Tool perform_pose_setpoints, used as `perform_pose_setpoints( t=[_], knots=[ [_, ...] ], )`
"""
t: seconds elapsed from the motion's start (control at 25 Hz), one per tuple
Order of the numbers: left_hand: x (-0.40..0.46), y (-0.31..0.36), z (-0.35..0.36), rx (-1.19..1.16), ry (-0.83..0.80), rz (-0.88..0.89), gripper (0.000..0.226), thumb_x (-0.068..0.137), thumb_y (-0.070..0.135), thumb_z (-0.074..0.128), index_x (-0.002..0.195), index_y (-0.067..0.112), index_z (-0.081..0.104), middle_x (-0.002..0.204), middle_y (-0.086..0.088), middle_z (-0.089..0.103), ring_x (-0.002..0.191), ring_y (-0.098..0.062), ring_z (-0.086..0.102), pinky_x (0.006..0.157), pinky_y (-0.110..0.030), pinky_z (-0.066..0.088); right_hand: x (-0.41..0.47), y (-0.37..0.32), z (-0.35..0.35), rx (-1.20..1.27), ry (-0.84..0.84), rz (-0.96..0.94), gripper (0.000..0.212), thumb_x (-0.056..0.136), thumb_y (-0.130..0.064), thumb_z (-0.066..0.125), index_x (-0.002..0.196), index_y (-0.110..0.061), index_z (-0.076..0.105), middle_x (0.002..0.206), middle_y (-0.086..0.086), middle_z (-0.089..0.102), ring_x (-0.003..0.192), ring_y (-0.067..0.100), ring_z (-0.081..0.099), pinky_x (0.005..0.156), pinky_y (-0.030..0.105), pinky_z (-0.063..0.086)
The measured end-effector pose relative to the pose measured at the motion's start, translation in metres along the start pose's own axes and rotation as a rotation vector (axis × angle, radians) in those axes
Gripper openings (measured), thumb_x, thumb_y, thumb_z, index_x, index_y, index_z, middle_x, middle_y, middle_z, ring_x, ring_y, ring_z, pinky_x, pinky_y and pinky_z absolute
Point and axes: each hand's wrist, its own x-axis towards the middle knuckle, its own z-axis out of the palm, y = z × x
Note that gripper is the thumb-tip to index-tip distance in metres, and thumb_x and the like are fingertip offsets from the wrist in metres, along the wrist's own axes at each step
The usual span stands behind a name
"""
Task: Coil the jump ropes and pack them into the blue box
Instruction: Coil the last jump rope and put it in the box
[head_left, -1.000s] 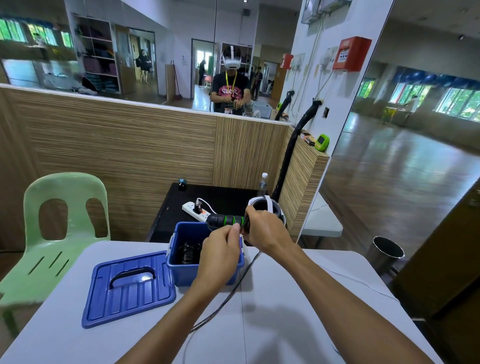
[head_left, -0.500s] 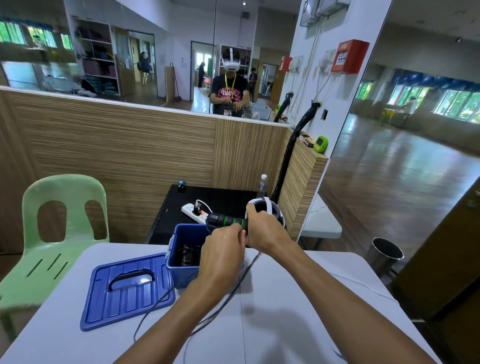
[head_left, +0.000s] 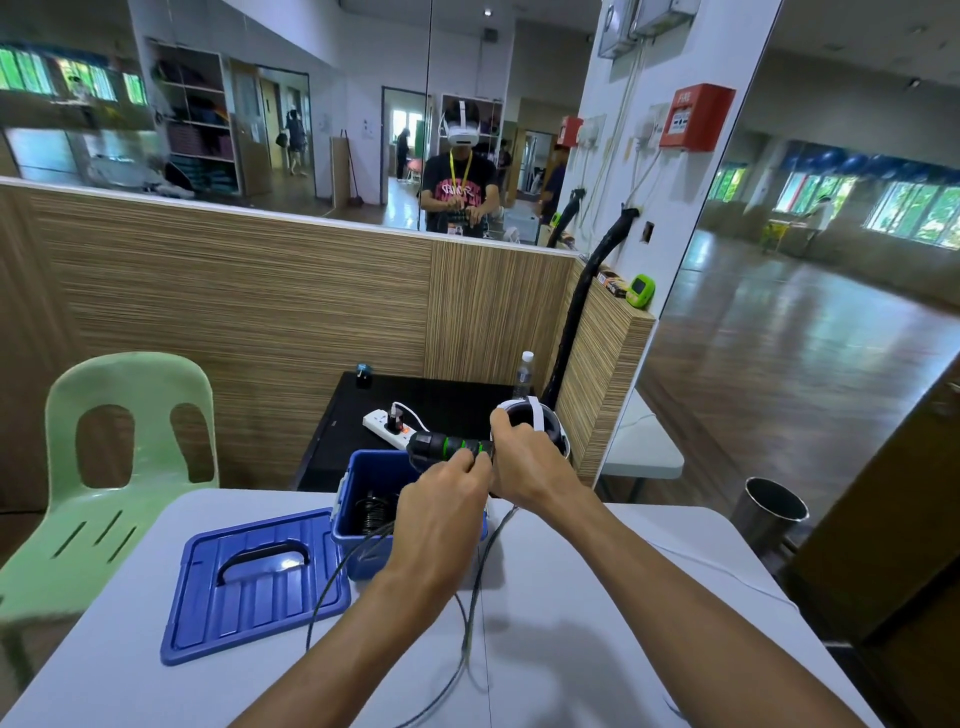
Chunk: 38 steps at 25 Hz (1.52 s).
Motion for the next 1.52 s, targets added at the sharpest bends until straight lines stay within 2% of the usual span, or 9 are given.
perform_pose_setpoints(
  t=[0.16,0.28,0.64,1.0,1.12,1.28,1.36,1.44,1.52],
  knots=[
    [-0.013,0.009,0.004,-0.290,0.124,-0.146,0.017,0.094,0.024,0.061,0.106,0.016,0.071,0.070,0.004,0.056,0.058,-0.012,0.054,0.047,-0.018,0.034,0.001,0.002,0.000,-0.013,0.011,0.021,0.033,0.085,-0.014,0.064,0.106,-0.008,0.039,0.080,0.010,0.055,0.072,0.033,0.058,0.057,0.042,0.049],
    [-0.014,0.011,0.001,-0.844,0.052,-0.461,0.027,0.099,0.027,0.051,0.087,0.015,0.072,0.066,0.006,0.060,0.060,-0.006,0.053,0.057,-0.014,0.038,0.003,0.003,-0.002,0.007,0.078,0.048,0.032,0.087,-0.022,0.065,0.102,-0.010,0.040,0.085,0.012,0.063,0.070,0.033,0.061,0.054,0.037,0.047],
    [-0.014,0.011,-0.003,-1.482,-0.224,-0.920,0.012,0.088,0.024,0.068,0.092,0.017,0.077,0.080,-0.006,0.073,0.061,-0.014,0.043,0.051,-0.022,0.036,-0.001,0.009,0.003,-0.011,0.027,-0.013,0.035,0.086,-0.005,0.060,0.114,-0.012,0.041,0.090,0.014,0.064,0.074,0.032,0.062,0.066,0.049,0.056],
    [-0.031,-0.027,0.025,-1.029,-0.327,-0.389,0.029,0.100,0.024,0.049,0.079,0.009,0.061,0.054,-0.002,0.053,0.053,-0.014,0.047,0.052,-0.025,0.039,-0.005,-0.002,0.000,0.120,0.028,-0.085,0.032,0.084,-0.020,0.070,0.108,-0.016,0.048,0.077,0.001,0.057,0.069,0.025,0.058,0.058,0.034,0.048],
    [-0.026,-0.047,0.038,-0.919,-0.387,-0.380,0.033,0.102,0.015,0.043,0.074,0.004,0.055,0.059,0.002,0.054,0.053,-0.011,0.047,0.057,-0.034,0.036,-0.006,-0.006,-0.001,0.215,0.012,-0.135,0.034,0.079,-0.022,0.075,0.103,-0.017,0.052,0.076,0.003,0.062,0.066,0.023,0.059,0.060,0.039,0.054],
    [-0.016,-0.065,0.045,-0.827,-0.485,-0.413,0.030,0.102,0.021,0.040,0.086,0.042,0.052,0.099,-0.007,0.065,0.106,-0.030,0.060,0.089,0.001,0.028,-0.011,-0.007,-0.003,0.185,-0.057,-0.220,0.036,0.075,-0.029,0.077,0.100,-0.020,0.053,0.080,0.007,0.063,0.071,0.027,0.060,0.063,0.044,0.054],
    [-0.011,-0.067,0.044,-0.655,-0.510,-0.369,0.023,0.102,0.021,0.042,0.112,0.024,0.063,0.131,-0.018,0.057,0.129,-0.031,0.047,0.112,-0.014,0.017,-0.015,-0.007,-0.002,0.198,-0.090,-0.224,0.034,0.074,-0.028,0.077,0.098,-0.021,0.054,0.079,0.004,0.061,0.072,0.025,0.059,0.064,0.045,0.054],
    [-0.007,-0.073,0.045,-0.761,-0.459,-0.321,0.016,0.096,0.007,0.054,0.105,0.016,0.065,0.110,-0.014,0.066,0.108,-0.020,0.060,0.111,-0.037,0.037,-0.018,-0.006,-0.003,0.211,-0.130,-0.218,0.032,0.074,-0.025,0.074,0.098,-0.023,0.054,0.079,0.003,0.060,0.071,0.024,0.058,0.064,0.045,0.054],
    [0.000,-0.091,0.048,-0.686,-0.508,-0.206,0.033,0.093,0.001,0.057,0.081,0.031,0.057,0.072,0.016,0.061,0.075,-0.001,0.062,0.081,-0.019,0.051,-0.021,-0.004,-0.005,0.215,-0.160,-0.232,0.032,0.074,-0.023,0.073,0.099,-0.024,0.054,0.082,0.003,0.061,0.073,0.024,0.059,0.065,0.043,0.054]
  ],
)
